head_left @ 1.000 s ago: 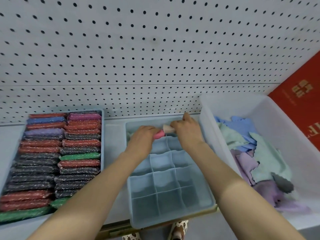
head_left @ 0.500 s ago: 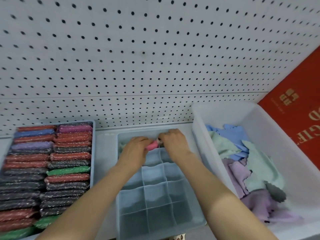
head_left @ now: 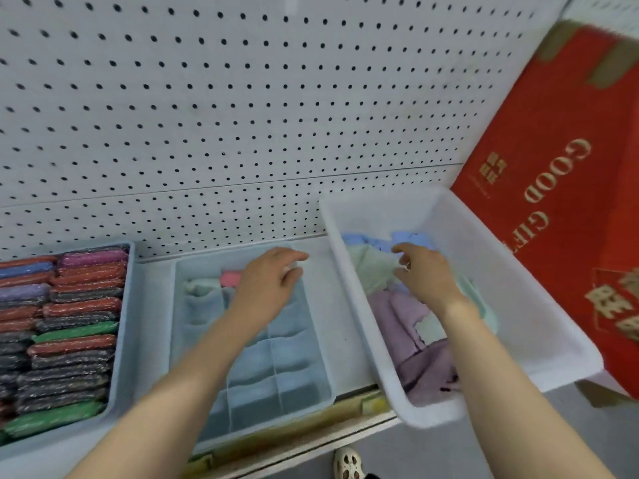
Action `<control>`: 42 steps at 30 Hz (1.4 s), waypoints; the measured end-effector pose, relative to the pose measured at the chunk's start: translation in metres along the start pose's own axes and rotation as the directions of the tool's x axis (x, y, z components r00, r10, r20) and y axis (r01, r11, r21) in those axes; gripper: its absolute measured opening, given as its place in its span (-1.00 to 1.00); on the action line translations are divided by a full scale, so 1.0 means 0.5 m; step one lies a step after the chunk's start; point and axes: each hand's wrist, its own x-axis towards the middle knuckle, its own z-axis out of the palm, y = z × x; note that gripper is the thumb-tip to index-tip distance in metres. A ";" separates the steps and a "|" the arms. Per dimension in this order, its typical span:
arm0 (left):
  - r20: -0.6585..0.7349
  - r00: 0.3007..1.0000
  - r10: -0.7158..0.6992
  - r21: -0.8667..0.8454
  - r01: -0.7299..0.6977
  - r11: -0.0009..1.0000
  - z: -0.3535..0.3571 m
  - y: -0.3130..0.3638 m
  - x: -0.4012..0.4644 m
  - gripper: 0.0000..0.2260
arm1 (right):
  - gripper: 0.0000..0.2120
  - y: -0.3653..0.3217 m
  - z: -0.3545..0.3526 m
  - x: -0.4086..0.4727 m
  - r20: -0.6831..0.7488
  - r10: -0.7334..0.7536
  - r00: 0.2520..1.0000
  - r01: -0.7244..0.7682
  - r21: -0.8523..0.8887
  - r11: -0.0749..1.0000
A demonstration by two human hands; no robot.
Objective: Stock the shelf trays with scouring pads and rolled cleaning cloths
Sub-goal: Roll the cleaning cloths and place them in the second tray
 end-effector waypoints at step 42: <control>0.128 0.992 -0.006 -0.529 0.074 0.846 -0.177 0.309 0.048 -0.67 | -0.66 -0.208 -0.325 -0.027 -0.146 -0.595 0.790 0.306 0.935 0.177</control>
